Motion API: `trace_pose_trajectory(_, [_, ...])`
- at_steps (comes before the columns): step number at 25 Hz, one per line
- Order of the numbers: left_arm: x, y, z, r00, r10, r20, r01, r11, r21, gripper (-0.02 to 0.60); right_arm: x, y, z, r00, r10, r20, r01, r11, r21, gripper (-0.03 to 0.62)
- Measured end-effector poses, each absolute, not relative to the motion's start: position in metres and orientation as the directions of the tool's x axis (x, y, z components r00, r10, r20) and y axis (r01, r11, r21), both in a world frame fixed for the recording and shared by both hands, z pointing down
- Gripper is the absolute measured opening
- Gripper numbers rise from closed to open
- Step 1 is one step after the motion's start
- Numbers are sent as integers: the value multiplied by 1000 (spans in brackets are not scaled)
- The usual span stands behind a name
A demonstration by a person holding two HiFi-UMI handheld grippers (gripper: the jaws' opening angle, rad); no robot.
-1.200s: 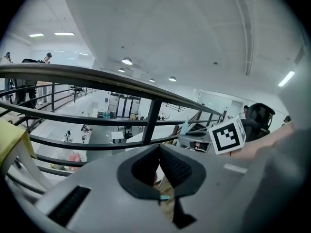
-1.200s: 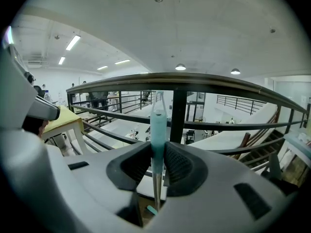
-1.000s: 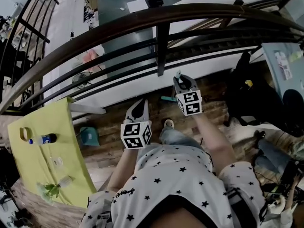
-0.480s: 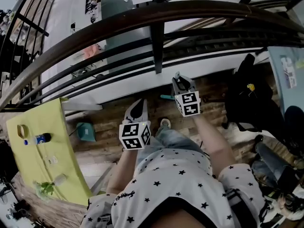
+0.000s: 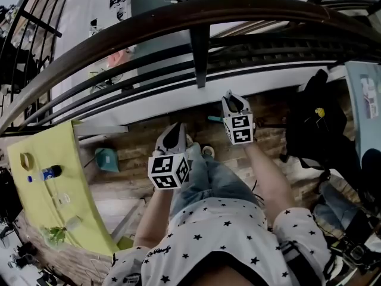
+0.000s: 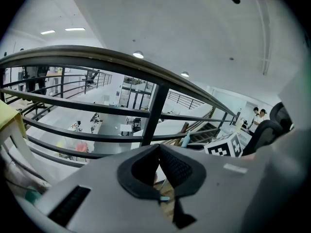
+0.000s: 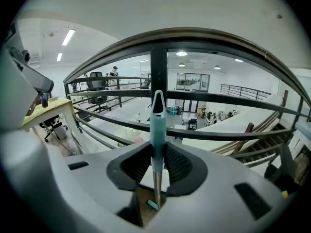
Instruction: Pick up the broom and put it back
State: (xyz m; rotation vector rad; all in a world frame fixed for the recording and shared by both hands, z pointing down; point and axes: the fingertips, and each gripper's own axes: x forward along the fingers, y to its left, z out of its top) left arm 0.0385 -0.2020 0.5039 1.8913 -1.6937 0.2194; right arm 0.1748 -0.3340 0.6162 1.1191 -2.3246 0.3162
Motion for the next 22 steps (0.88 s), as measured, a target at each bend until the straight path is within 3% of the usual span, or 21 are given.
trace_pose_trajectory(22, [39,-233,545,214,-821,529,-946,-40,322,11,150,-415,654,-473,-684,556,-793,605,70,77])
